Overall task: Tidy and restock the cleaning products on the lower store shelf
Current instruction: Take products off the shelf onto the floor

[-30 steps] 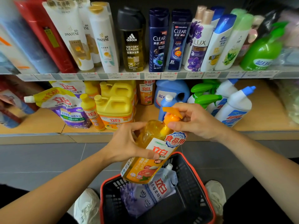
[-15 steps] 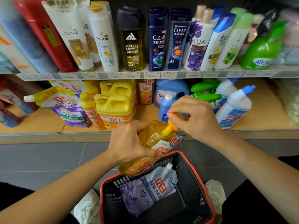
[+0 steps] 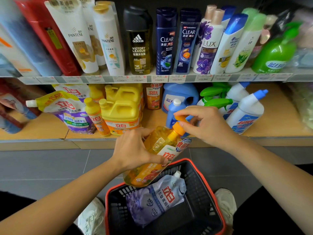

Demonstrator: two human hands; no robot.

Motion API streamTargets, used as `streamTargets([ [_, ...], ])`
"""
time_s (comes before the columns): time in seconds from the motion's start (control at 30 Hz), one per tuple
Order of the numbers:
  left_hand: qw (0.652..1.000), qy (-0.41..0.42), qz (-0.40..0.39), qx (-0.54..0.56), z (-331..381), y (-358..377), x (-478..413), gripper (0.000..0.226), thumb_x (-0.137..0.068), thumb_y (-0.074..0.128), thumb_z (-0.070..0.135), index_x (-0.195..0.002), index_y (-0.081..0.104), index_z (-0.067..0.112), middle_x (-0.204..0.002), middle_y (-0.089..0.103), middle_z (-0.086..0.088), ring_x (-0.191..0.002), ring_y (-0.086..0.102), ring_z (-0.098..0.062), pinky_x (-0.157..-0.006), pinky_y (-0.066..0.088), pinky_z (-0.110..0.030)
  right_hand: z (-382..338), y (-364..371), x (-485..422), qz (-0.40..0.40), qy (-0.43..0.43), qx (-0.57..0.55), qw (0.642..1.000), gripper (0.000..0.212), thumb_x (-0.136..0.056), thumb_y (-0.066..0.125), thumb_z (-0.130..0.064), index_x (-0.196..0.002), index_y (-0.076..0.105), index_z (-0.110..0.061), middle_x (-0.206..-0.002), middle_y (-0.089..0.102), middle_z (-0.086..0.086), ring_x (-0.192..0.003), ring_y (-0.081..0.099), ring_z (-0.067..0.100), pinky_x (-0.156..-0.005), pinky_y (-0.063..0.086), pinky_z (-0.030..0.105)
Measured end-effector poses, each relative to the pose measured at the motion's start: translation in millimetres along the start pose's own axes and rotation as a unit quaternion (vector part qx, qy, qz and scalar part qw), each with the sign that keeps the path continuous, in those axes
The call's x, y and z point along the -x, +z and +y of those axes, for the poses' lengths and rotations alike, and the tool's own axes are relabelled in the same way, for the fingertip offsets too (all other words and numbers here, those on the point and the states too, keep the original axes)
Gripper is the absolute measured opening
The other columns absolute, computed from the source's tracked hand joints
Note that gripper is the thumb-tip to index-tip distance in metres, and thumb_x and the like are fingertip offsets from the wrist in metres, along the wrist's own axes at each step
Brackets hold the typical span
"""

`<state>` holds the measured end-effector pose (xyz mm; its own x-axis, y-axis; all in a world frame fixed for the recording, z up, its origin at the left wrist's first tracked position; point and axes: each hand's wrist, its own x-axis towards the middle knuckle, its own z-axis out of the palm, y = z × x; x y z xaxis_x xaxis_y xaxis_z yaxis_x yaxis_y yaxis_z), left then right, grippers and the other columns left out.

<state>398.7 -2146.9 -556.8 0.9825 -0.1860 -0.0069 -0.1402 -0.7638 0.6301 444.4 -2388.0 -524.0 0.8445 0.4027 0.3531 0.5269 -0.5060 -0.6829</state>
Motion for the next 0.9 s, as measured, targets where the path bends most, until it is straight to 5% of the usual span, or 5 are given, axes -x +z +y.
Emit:
streamTargets([
  [0.1,0.999,-0.01,-0.015,0.046,0,-1,-1,0.087,-0.037,0.078,0.084,-0.114,0.072,0.043,-0.089,0.076,0.017,-0.084,0.069,-0.004,-0.074,0.057,-0.042,1,-4,-2,-0.02,0.054,-0.057,0.997,0.039,-0.084,0.077,-0.011,-0.104,0.068,-0.043,-0.097,0.068,-0.023,-0.084,0.069,-0.004,-0.072,0.054,0.013],
  [0.53,0.951,-0.063,-0.041,0.299,-5,-4,-4,0.057,-0.049,0.099,0.042,-0.099,0.079,0.024,-0.098,0.08,0.003,-0.092,0.077,-0.019,-0.083,0.062,-0.045,9,1,-2,-0.021,0.201,-0.26,0.944,0.032,-0.095,0.064,-0.021,-0.127,0.064,-0.022,-0.115,0.074,0.0,-0.104,0.071,0.015,-0.08,0.06,0.031],
  [0.63,0.928,-0.072,-0.009,0.366,-5,-8,-3,0.046,-0.052,0.101,0.027,-0.093,0.08,0.022,-0.096,0.08,0.0,-0.088,0.078,-0.018,-0.068,0.06,-0.024,15,12,10,-0.112,0.286,-0.319,0.896,0.053,-0.08,0.079,-0.043,-0.127,0.059,-0.031,-0.121,0.071,-0.004,-0.109,0.069,0.015,-0.092,0.057,0.043],
  [0.77,0.889,-0.092,0.031,0.447,-4,-10,-4,0.049,-0.059,0.093,0.02,-0.104,0.076,0.011,-0.102,0.079,-0.006,-0.094,0.077,-0.023,-0.07,0.06,-0.026,15,47,35,-0.256,0.254,-0.301,0.883,0.067,-0.074,0.085,-0.02,-0.133,0.053,-0.021,-0.129,0.067,-0.001,-0.119,0.064,0.016,-0.103,0.051,0.043],
  [0.9,0.847,-0.1,0.047,0.52,0,-11,-5,0.054,-0.063,0.088,0.02,-0.114,0.072,0.008,-0.108,0.078,-0.009,-0.098,0.076,-0.026,-0.071,0.06,-0.029,13,70,46,-0.173,0.245,-0.357,0.885,0.085,-0.063,0.094,-0.024,-0.134,0.048,-0.029,-0.132,0.063,0.0,-0.121,0.062,0.021,-0.099,0.053,0.049],
])
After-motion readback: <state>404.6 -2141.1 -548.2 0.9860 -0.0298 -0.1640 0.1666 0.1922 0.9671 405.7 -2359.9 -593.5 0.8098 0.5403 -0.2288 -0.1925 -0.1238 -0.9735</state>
